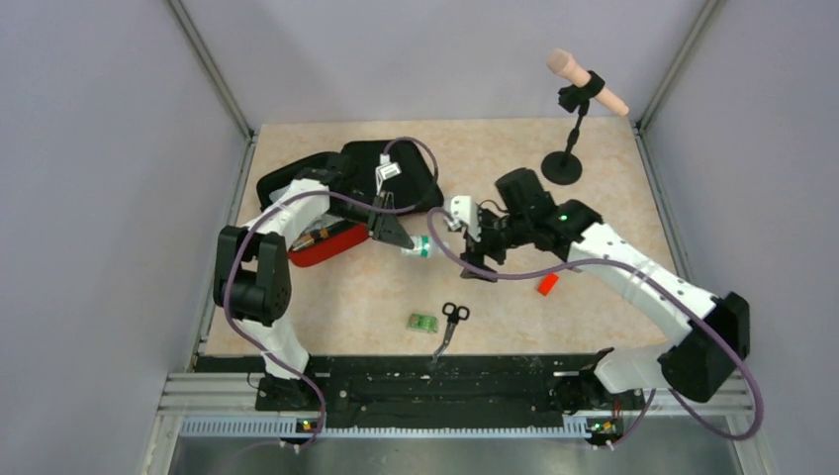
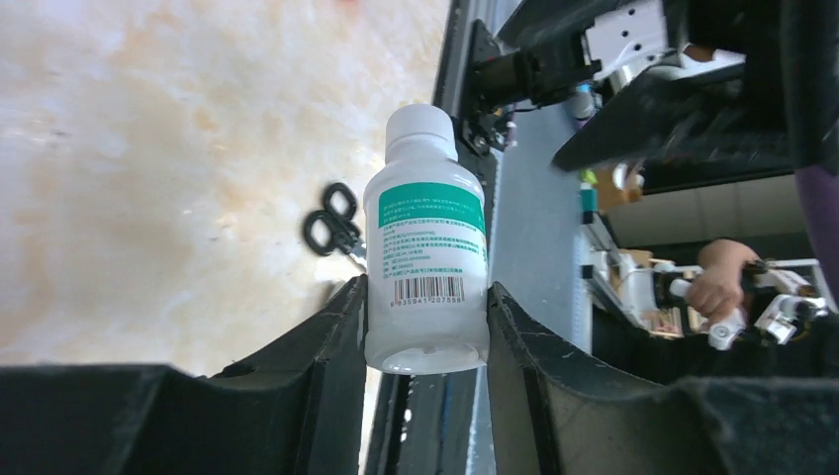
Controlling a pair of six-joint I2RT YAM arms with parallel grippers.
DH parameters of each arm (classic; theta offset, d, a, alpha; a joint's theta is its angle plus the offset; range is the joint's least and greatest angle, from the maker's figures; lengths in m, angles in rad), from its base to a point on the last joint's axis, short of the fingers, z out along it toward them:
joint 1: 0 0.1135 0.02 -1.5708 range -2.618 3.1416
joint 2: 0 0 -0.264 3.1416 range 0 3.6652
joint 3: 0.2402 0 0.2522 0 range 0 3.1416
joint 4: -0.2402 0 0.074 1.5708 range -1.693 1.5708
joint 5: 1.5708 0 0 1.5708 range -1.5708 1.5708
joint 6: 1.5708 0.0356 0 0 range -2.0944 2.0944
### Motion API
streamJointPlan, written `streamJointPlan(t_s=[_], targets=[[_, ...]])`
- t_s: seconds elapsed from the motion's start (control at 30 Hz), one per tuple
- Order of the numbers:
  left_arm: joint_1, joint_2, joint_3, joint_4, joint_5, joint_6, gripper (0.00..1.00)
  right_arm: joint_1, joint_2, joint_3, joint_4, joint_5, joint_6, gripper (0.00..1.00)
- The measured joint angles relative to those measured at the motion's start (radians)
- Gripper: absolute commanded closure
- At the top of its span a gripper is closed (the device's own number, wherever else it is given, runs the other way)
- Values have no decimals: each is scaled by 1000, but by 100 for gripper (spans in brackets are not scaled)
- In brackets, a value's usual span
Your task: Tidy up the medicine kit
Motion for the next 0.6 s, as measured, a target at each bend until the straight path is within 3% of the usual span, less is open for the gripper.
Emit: streamJointPlan(t_s=[0.23, 0.43, 0.6], targets=[[113, 4, 142, -242, -107, 213, 92, -134, -146, -11, -19, -27, 40, 18], [164, -97, 93, -200, -389, 270, 92, -137, -138, -84, -13, -34, 58, 18], [205, -210, 88, -198, -542, 365, 88, -138, -124, -88, -6, -38, 63, 19]])
